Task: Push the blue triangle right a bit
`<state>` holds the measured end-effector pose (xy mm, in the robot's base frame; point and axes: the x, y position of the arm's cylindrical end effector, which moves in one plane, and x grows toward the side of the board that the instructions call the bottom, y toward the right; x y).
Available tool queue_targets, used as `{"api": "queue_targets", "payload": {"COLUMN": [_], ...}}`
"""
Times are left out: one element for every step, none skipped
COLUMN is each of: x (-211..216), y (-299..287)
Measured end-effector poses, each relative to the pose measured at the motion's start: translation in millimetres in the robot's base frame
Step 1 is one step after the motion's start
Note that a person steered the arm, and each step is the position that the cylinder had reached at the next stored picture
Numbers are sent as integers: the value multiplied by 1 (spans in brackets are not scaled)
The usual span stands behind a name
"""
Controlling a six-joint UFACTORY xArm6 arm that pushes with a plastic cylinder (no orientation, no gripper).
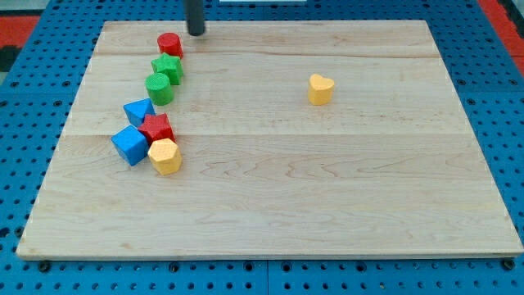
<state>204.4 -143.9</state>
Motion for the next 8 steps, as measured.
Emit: {"api": "queue_targets", "payload": {"x": [39,40,37,128,188,228,227,226], "y": [-12,-17,-83,-105,-105,-87,-56,-65]}}
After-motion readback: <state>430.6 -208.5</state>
